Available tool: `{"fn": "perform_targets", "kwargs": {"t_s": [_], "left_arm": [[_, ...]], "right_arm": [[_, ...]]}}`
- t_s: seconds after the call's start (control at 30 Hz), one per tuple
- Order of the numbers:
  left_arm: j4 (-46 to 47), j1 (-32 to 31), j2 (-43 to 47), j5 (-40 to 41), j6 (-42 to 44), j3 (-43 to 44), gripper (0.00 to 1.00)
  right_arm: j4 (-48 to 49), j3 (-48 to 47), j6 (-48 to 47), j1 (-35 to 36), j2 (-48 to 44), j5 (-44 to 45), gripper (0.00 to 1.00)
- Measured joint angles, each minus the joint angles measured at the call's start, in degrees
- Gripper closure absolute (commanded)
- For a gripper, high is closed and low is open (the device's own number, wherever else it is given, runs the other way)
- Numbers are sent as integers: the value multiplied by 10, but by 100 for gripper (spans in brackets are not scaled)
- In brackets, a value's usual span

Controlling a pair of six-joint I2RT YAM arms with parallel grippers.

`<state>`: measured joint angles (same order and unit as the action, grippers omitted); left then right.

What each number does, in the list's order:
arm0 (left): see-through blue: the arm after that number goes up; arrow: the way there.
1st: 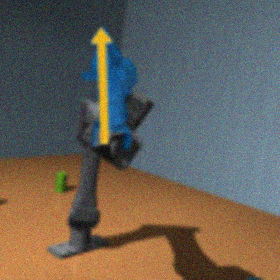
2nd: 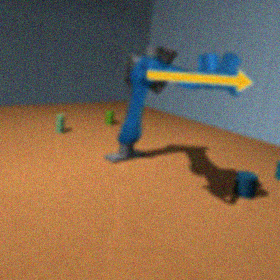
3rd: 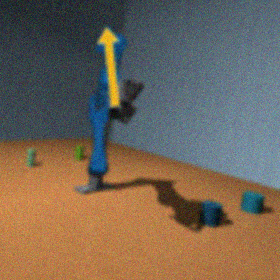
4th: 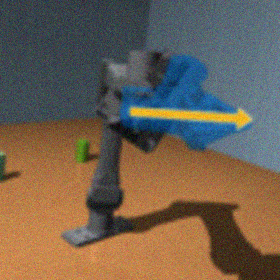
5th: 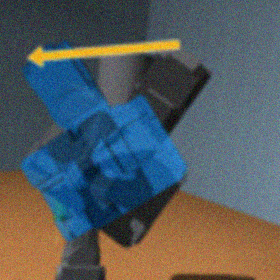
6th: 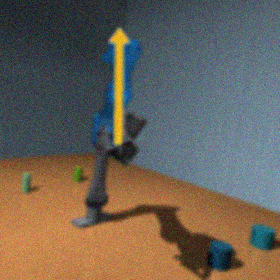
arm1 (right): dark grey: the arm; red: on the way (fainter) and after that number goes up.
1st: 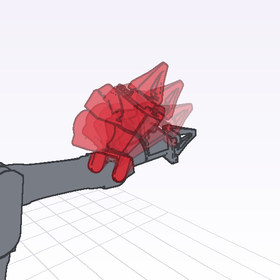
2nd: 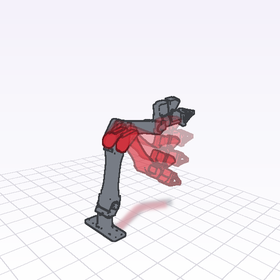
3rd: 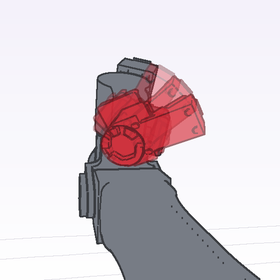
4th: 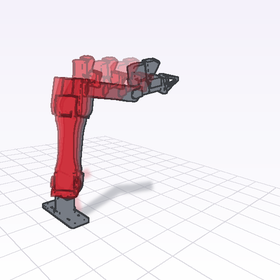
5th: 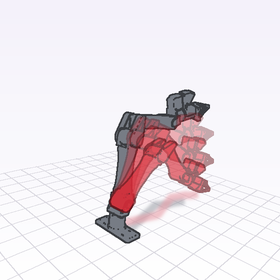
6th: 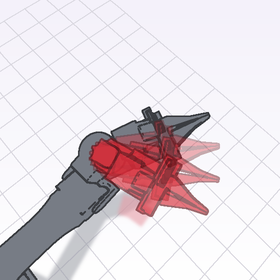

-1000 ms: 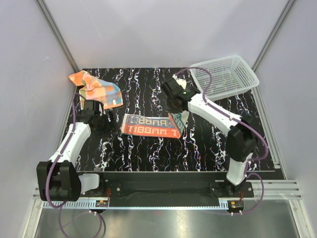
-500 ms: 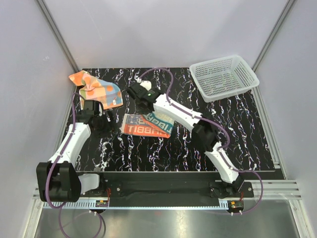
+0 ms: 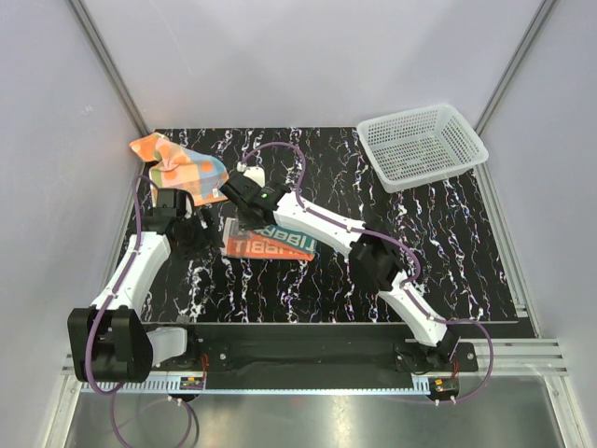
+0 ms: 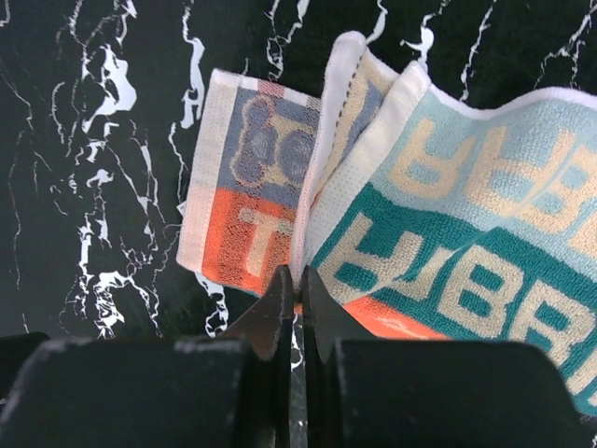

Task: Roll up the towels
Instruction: Fold the towel

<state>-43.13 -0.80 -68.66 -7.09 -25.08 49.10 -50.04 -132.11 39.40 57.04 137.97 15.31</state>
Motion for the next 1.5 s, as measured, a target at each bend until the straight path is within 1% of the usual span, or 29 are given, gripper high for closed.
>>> {"fn": "perform_targets", "kwargs": {"t_s": [0.23,0.4,0.5,0.63,0.67,0.7,0.8,0.83,0.87,0.9,0.93,0.97,1.03,1.13,1.23,1.27,1.43,1.5], "left_arm": [[-1,0,0,6,-2,0,17],[-1,0,0,11,-3,0,17],[-7,0,0,13,-1,0,17],[-14,2,0,20,-2,0,17],[-16,2,0,23,0,0,17],[-22,2,-1,25,1,0,17],[-25,2,-1,31,-2,0,17],[-24,5,-1,35,-3,0,16],[-28,9,0,42,-5,0,16],[-32,14,1,45,-7,0,16],[-32,21,4,47,-7,0,16],[-33,30,13,53,-7,0,16],[-35,49,34,61,-10,0,16],[-31,64,50,64,-13,0,16],[-20,68,49,52,-18,0,16],[-13,68,49,44,-19,0,16],[33,62,48,3,-31,1,17],[45,50,37,-7,-34,5,18]], "right_arm": [[43,-2,-29,11,0,2,100],[104,20,-63,39,-4,2,100],[116,23,-76,54,-4,4,100],[155,50,-89,56,-5,-6,100],[168,60,-90,56,-6,-11,97],[191,79,-95,57,-10,-17,89],[233,130,-103,58,-22,-43,80],[244,146,-105,59,-24,-54,70],[258,159,-105,61,-26,-62,66],[275,177,-106,63,-30,-74,51],[285,195,-108,64,-34,-86,44],[301,217,-111,67,-41,-99,35],[318,263,-110,69,-56,-130,24],[328,303,-114,71,-80,-155,18],[332,334,-122,74,-124,-153,17],[333,343,-125,74,-143,-149,14],[343,415,-125,68,-289,-100,11],[341,450,-115,51,-356,-83,12]]}}
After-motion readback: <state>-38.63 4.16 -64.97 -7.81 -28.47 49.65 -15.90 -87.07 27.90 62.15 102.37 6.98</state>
